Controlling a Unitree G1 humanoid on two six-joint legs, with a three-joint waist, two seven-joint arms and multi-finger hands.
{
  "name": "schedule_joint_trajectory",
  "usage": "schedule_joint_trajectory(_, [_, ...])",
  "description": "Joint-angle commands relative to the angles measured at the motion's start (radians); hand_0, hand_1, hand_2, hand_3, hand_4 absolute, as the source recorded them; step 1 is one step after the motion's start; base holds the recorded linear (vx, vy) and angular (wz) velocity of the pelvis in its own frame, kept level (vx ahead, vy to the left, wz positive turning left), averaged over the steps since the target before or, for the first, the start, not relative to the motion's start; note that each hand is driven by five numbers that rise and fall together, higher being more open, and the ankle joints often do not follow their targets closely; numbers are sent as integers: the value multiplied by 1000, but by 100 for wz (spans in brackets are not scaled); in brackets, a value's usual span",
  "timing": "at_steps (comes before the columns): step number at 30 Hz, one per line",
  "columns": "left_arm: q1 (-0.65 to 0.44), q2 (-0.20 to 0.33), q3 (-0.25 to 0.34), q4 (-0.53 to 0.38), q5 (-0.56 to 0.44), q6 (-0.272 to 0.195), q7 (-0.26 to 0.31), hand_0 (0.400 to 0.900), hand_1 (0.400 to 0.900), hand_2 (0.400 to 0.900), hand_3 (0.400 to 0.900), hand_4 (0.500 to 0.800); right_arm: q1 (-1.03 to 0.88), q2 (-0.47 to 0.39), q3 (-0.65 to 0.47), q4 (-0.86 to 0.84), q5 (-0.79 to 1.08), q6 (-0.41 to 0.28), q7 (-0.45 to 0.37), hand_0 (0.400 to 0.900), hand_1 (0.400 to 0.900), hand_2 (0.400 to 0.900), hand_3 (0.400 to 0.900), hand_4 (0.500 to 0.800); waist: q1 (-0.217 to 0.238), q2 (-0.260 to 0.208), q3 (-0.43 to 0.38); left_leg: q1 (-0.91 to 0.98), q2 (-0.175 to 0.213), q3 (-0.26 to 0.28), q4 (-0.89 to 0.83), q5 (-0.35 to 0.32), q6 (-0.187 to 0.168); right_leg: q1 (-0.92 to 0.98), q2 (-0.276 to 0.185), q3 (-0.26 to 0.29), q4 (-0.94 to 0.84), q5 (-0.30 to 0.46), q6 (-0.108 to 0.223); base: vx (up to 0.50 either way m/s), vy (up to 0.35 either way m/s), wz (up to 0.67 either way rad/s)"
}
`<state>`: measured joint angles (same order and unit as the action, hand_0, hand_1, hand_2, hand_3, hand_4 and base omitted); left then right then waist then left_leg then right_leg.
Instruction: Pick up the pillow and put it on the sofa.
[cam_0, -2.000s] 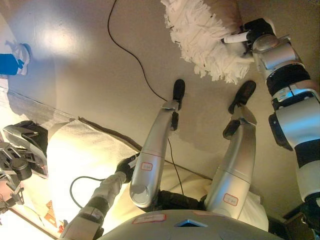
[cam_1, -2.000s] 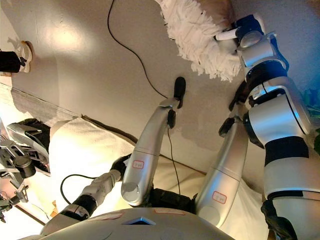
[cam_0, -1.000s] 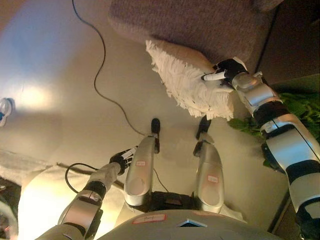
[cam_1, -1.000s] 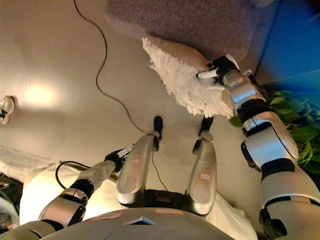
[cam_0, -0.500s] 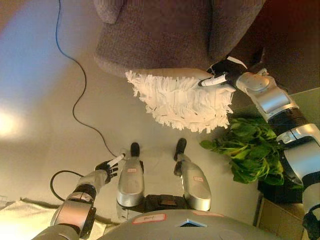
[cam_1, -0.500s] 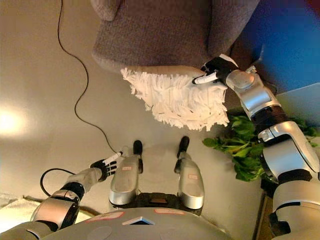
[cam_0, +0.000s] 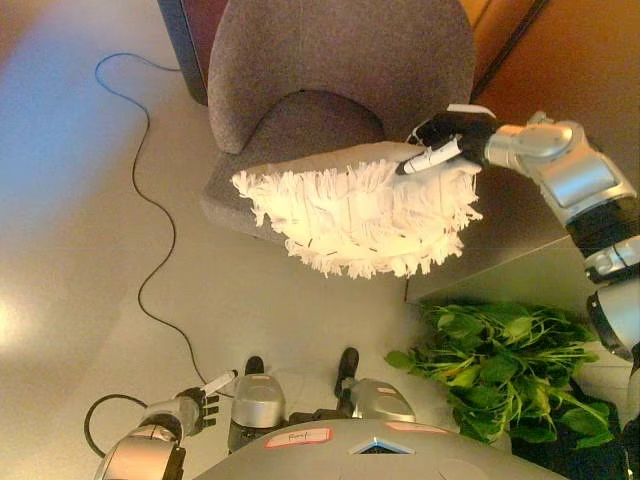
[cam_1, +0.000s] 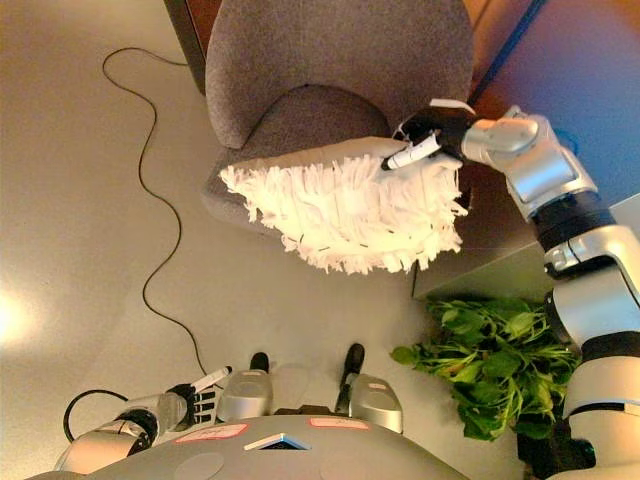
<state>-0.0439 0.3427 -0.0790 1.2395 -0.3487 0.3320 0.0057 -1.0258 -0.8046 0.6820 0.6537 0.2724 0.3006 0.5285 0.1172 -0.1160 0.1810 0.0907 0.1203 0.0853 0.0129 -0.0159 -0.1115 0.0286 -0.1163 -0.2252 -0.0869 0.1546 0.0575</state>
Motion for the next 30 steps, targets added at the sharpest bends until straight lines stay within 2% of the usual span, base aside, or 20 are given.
schedule_joint_trajectory(1, [29,44,-64,93,58,25,15,900,900,900,900,800,-339,-26,16,143,84,-103,-23,400,400,400,400,500,54,-34,-110,-50,23,2,13,-34,0,43,-35,-36,25,-114,74,77,-49,12])
schedule_joint_trajectory(6, [39,66,-48,90,77,35,21,900,900,900,900,800,-371,-8,32,233,73,-74,2,400,400,400,400,500,84,-43,-99,-60,39,-14,16,-28,-6,48,-26,-45,22,-116,73,66,-79,13])
schedule_joint_trajectory(9, [32,80,-54,78,75,46,21,900,900,900,900,800,-365,18,32,250,93,-59,-12,400,400,400,400,500,101,-45,-83,-78,52,-26,21,-21,-10,40,-20,-46,21,-115,71,13,-124,16])
schedule_joint_trajectory(15, [-25,103,-85,49,47,21,13,900,900,900,900,800,-442,67,81,291,118,-61,-92,400,400,400,400,500,137,-31,12,-180,67,-72,33,3,-21,-20,-12,-55,18,-108,64,-192,-122,12])
schedule_joint_trajectory(23, [-31,118,-91,14,16,-16,11,900,900,900,900,800,-483,43,77,351,131,-53,-140,400,400,400,400,500,149,-18,75,-239,82,-95,28,27,-30,-60,-8,-61,13,-103,63,-104,-74,1])
schedule_joint_trajectory(24, [-31,119,-99,5,4,-17,15,900,900,900,900,800,-487,35,72,365,111,-26,-181,727,727,727,727,696,149,-16,80,-245,83,-97,27,29,-31,-65,-7,-61,13,-103,62,-52,-39,1])
schedule_joint_trajectory(25, [-31,116,-97,-1,2,-19,22,900,900,900,900,800,-486,34,64,394,120,16,-202,900,900,900,900,800,149,-14,85,-248,84,-97,26,32,-32,-69,-7,-61,12,-100,62,-84,-47,-1])
schedule_joint_trajectory(27, [-35,115,-96,3,-11,-36,28,900,900,900,900,800,-499,33,57,462,102,29,-227,900,900,900,900,800,149,-8,95,-257,86,-98,25,36,-34,-78,-7,-61,12,-100,61,-87,-30,-4])
schedule_joint_trajectory(28, [-37,115,-91,-1,-13,-36,29,900,900,900,900,800,-506,23,56,488,103,27,-276,900,900,900,900,800,149,-5,101,-261,87,-98,24,38,-35,-81,-6,-63,11,-100,59,-89,-23,-3])
schedule_joint_trajectory(30, [-40,119,-91,-4,-18,-35,23,900,900,900,900,800,-526,4,50,512,95,34,-318,900,900,900,900,800,148,1,108,-270,87,-98,25,41,-37,-87,-7,-67,10,-98,58,-86,-10,-2])
